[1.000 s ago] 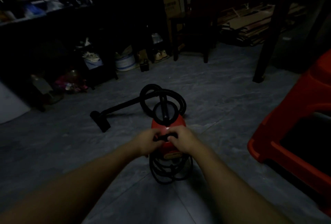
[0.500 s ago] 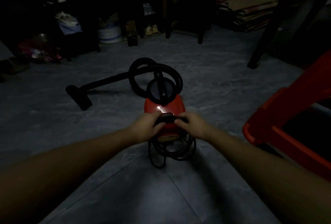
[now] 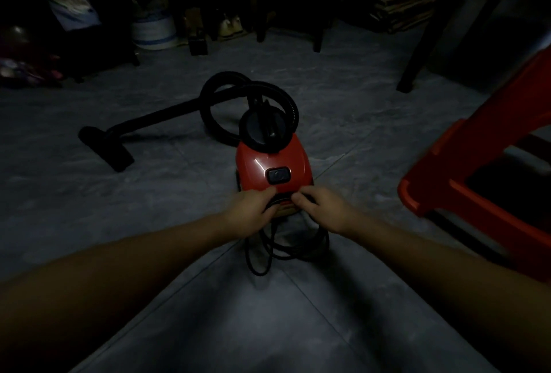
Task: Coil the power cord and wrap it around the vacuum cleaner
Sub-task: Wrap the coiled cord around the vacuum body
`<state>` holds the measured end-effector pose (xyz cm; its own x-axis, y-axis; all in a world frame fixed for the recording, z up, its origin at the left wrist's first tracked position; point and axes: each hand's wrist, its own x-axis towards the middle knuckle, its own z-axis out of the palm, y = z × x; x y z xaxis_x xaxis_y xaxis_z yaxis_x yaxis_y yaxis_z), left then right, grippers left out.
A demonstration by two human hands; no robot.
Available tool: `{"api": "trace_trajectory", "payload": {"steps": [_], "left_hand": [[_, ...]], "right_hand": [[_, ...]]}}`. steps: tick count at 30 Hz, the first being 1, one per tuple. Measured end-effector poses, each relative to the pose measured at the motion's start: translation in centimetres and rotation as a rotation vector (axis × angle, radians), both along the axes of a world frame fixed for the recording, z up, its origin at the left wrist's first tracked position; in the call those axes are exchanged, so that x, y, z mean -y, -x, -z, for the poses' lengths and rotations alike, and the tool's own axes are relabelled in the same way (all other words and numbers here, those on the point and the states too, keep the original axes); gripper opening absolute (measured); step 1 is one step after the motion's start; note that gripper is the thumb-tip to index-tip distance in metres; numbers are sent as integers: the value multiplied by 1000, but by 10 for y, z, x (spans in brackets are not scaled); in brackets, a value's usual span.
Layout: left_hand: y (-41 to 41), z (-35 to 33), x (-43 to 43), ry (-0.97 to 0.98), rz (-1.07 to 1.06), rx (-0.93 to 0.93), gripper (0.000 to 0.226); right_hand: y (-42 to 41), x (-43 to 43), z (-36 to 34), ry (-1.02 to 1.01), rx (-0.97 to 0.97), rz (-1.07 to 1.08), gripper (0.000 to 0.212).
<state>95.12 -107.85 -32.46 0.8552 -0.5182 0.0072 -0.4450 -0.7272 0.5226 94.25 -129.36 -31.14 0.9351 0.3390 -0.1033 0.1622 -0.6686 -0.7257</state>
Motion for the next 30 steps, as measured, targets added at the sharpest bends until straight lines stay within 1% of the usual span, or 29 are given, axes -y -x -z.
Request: {"api": "trace_trajectory", "payload": {"steps": [2,4,5,6,8,10,11,13,14,16,17,20,24,26,28,30], "left_hand": [[6,0,-5,22,-28,-5,41],[7,4,-18,19,-105,-5,31],[5,8,-27,18,-147,4,29],[3,10,-37,24,-196,-3,28],[-3,13,-53,74,-277,-28,24],[-9,10,-62,125,-325,-78,10],[-10,9,-63,150,-330,-98,6],[-11,8,-62,206,-341,-140,23],[-11,7,-59,240,-357,-169,25],[-13,7,-52,340,-416,-191,20],[-14,6,-47,398,-446,-184,18],[-18,7,-31,503,-471,-151,8],[-16,13,-18,544,-465,-168,12],[-15,14,-15,562,-472,-173,12],[-14,16,-15,566,-487,-187,12],[-13,19,-17,575,-512,-213,12]], "right_hand": [[1,-2,-3,-30,0,-1,31],[-3,-6,-9,-39,53,19,21],[-6,-7,-9,-32,95,37,25],[-9,-8,-7,-23,126,54,33],[-14,-9,1,-3,141,81,49],[-14,-9,11,-14,137,106,54],[-12,-9,15,-19,154,118,51],[-8,-6,24,-22,213,167,40],[-7,-2,28,-17,249,206,35],[-3,5,29,-19,264,336,22],[0,8,32,-40,242,403,17],[5,19,51,-113,38,502,18],[14,21,78,-199,-229,503,26],[19,14,81,-209,-356,534,24],[25,4,82,-238,-539,584,26],[30,-5,82,-329,-754,651,27]]}}
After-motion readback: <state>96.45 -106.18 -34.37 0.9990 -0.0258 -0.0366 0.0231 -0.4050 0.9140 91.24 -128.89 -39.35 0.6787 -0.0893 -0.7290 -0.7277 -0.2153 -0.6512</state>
